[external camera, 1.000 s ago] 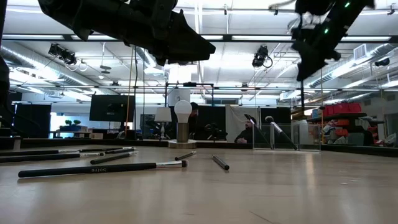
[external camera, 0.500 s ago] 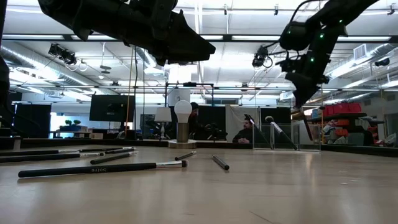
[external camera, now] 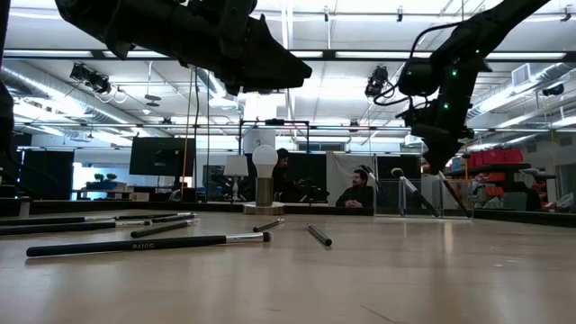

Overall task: Put items in baskets/containers
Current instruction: Put the silver highlighter brush into the transparent organizer, then put the silver eyeshadow brush into the transparent organizer

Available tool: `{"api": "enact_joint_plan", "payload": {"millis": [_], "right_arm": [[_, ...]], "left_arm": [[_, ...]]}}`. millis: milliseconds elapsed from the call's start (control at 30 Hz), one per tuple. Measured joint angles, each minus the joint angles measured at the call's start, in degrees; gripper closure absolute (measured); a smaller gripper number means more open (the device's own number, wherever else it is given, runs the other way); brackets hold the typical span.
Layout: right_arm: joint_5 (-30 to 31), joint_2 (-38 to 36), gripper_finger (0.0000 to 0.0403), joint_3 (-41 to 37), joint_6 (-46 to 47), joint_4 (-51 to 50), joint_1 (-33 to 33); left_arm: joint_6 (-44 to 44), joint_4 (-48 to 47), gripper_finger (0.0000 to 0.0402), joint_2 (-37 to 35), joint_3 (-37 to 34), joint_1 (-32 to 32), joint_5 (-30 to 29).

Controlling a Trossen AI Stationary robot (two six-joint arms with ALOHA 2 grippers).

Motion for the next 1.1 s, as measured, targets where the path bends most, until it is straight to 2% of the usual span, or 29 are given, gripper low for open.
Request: {"api": "enact_joint_plan", "payload": {"millis": [233, 400, 500, 667, 833, 900, 1000, 1100], "right_arm": [[0.4, 0.0, 0.0304, 0.0, 0.4, 3.3, -1.4], [5.4, -0.1, 0.0271, 0.0, 0.7, 7.2, -1.4], [9.2, -0.3, 0.0261, 0.0, 0.9, 8.3, -1.4], [10.2, -3.7, 0.0258, -0.1, 1.3, 8.3, 0.7], [10.1, -9.1, 0.0270, -0.1, 3.2, 10.4, 9.0], [9.6, -10.2, 0.0277, -0.1, 3.4, 12.0, 14.4], [9.5, -10.2, 0.0287, -1.6, 3.4, 18.1, 24.8], [9.2, -9.3, 0.0295, -6.1, 3.4, 30.1, 33.9]], "left_arm": [[-0.5, 0.0, 0.0214, 0.0, 0.0, 0.4, 0.0], [-1.0, 0.1, 0.0214, 0.2, 0.0, 0.4, 0.0], [-1.0, -0.1, 0.0214, 0.4, 0.0, 0.4, 0.0], [-1.2, 0.0, 0.0214, 0.4, 0.0, 0.4, 0.0], [-1.3, -3.0, 0.0214, -0.2, 0.0, -0.1, -0.3], [-2.2, -6.6, 0.0214, -1.4, 0.0, -1.0, -3.4], [-6.9, -16.9, 0.0214, -4.5, 0.1, -3.0, -9.6], [-16.3, -30.0, 0.0214, -7.9, 0.1, -4.3, -13.8]]}}
